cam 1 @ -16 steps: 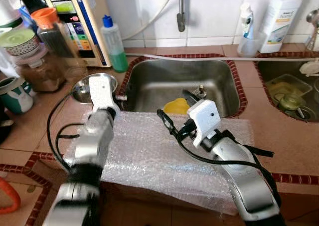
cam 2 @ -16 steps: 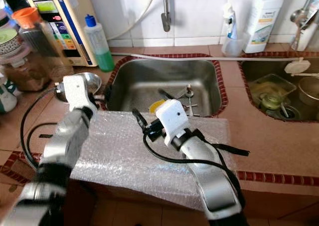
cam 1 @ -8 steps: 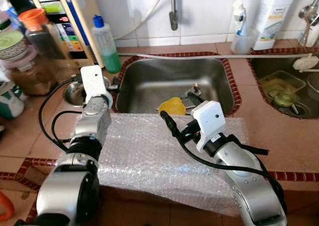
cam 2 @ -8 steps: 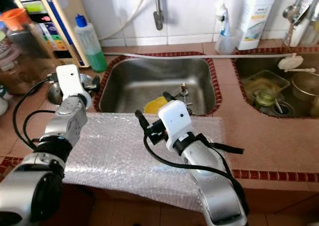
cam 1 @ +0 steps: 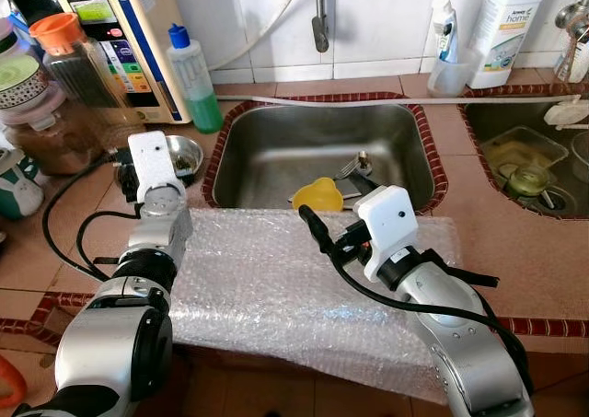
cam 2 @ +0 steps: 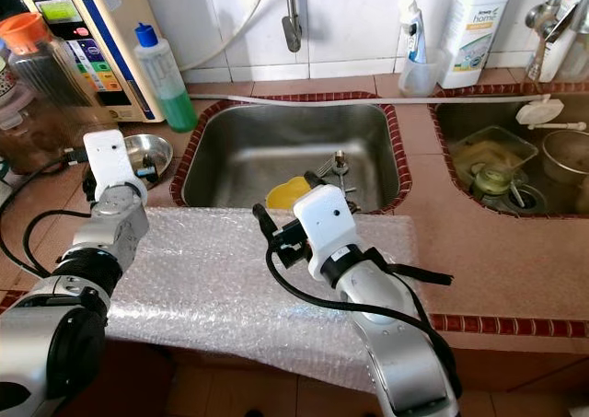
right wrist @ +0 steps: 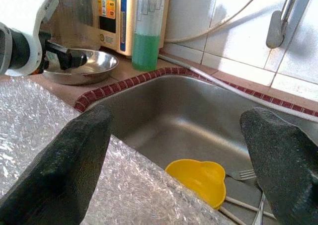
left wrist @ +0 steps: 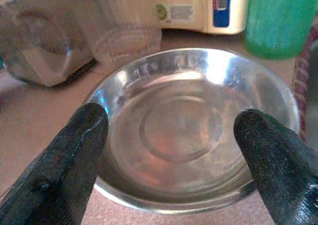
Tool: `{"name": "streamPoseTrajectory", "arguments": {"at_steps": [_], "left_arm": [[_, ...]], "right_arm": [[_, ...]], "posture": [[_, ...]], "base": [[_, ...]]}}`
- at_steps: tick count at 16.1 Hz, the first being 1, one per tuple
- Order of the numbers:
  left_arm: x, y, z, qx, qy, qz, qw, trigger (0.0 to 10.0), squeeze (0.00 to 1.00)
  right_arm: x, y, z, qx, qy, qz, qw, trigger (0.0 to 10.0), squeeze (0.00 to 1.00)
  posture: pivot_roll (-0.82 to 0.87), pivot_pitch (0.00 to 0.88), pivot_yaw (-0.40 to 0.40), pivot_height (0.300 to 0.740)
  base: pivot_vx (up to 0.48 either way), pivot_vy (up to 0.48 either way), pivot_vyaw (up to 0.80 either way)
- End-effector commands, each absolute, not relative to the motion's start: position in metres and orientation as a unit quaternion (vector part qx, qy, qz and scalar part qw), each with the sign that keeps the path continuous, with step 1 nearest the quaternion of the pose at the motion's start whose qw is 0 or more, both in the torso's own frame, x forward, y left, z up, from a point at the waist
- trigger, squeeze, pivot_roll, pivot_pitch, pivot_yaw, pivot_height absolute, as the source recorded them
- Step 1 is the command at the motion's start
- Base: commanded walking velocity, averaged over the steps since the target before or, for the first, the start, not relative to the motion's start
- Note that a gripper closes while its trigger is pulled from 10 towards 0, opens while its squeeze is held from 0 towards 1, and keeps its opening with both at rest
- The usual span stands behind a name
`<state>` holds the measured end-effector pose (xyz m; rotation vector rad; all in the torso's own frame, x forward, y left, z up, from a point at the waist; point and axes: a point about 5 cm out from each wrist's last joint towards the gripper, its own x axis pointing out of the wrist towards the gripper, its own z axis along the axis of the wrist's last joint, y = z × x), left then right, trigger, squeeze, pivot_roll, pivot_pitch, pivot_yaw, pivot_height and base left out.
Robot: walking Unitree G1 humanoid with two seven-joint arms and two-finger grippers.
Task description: Kitchen organization
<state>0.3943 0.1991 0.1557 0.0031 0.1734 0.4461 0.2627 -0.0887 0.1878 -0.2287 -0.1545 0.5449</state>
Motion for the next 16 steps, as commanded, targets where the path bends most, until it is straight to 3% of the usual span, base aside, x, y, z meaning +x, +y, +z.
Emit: {"name": "streamPoseTrajectory", "arguments": {"at_steps": [1, 10, 11, 12, 16], "left_arm": [[0.392, 0.213, 0.155, 0.008, 0.091, 0.250, 0.964, 10.0, 0.00], [0.386, 0.215, 0.137, -0.106, 0.158, 0.288, 0.939, 10.0, 0.00], [0.386, 0.214, 0.136, -0.113, 0.160, 0.284, 0.938, 8.8, 0.00], [0.386, 0.213, 0.134, -0.134, 0.161, 0.276, 0.938, 0.0, 0.00], [0.387, 0.210, 0.133, -0.158, 0.164, 0.262, 0.938, 0.0, 0.00]], "right_arm": [[0.261, -0.084, 0.192, -0.112, -0.082, 0.277, 0.951, 10.0, 0.44], [0.265, -0.081, 0.192, -0.116, -0.083, 0.284, 0.948, 10.0, 0.44], [0.265, -0.081, 0.192, -0.116, -0.083, 0.284, 0.948, 10.0, 0.44], [0.266, -0.081, 0.192, -0.117, -0.083, 0.285, 0.948, 10.0, 0.44], [0.267, -0.081, 0.191, -0.121, -0.083, 0.286, 0.947, 10.0, 0.43]], "posture": [[-0.32, 0.159, 0.164, 0.740], [-0.31, 0.142, 0.158, 0.740], [-0.31, 0.142, 0.158, 0.740], [-0.31, 0.140, 0.159, 0.740], [-0.31, 0.138, 0.156, 0.740]], "base": [[0.000, 0.000, 0.00], [0.000, 0.000, 0.00], [0.000, 0.000, 0.00], [0.000, 0.000, 0.00], [0.000, 0.000, 0.00]]}}
